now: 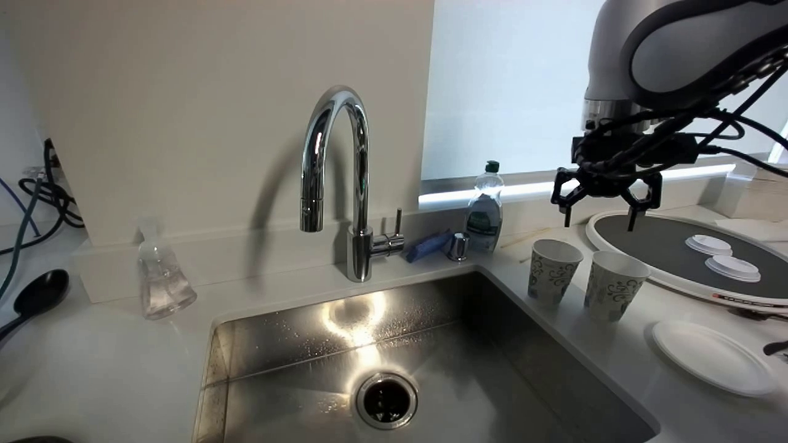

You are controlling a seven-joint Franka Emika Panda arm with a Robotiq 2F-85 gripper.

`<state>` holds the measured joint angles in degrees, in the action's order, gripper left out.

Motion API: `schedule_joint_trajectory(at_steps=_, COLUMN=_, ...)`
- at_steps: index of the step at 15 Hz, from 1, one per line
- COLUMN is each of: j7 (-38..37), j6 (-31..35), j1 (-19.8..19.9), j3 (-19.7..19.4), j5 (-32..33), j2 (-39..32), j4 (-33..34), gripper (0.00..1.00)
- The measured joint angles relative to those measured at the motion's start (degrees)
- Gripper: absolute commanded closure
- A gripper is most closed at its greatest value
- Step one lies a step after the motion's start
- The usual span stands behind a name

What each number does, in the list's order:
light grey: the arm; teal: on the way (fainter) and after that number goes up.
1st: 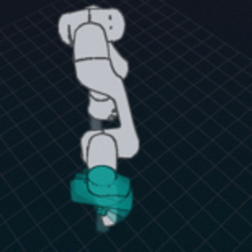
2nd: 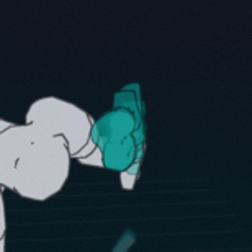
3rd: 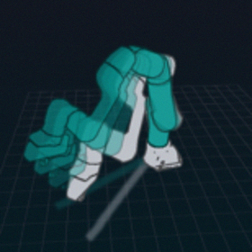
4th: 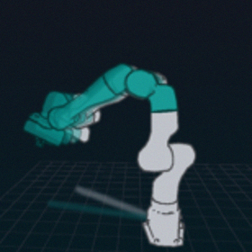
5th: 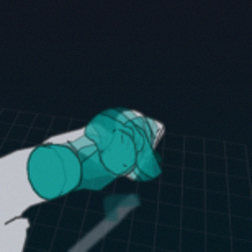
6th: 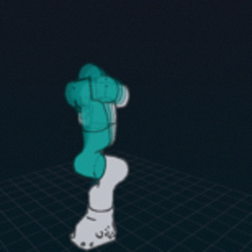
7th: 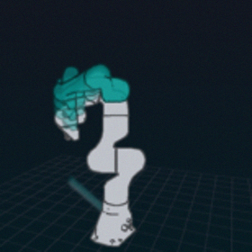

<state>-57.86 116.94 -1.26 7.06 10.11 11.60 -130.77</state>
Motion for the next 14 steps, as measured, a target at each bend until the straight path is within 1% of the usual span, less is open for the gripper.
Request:
schedule_joint_trajectory(at_steps=7, j7=-2.47, j6=8.50, j1=0.00, j3=-0.02, j5=-0.10, j2=0.15, j4=-4.80, gripper=0.00)
schedule_joint_trajectory(at_steps=14, j7=-3.82, j6=12.17, j1=0.00, j3=0.14, j5=-0.09, j2=0.32, j4=-8.19, gripper=0.00)
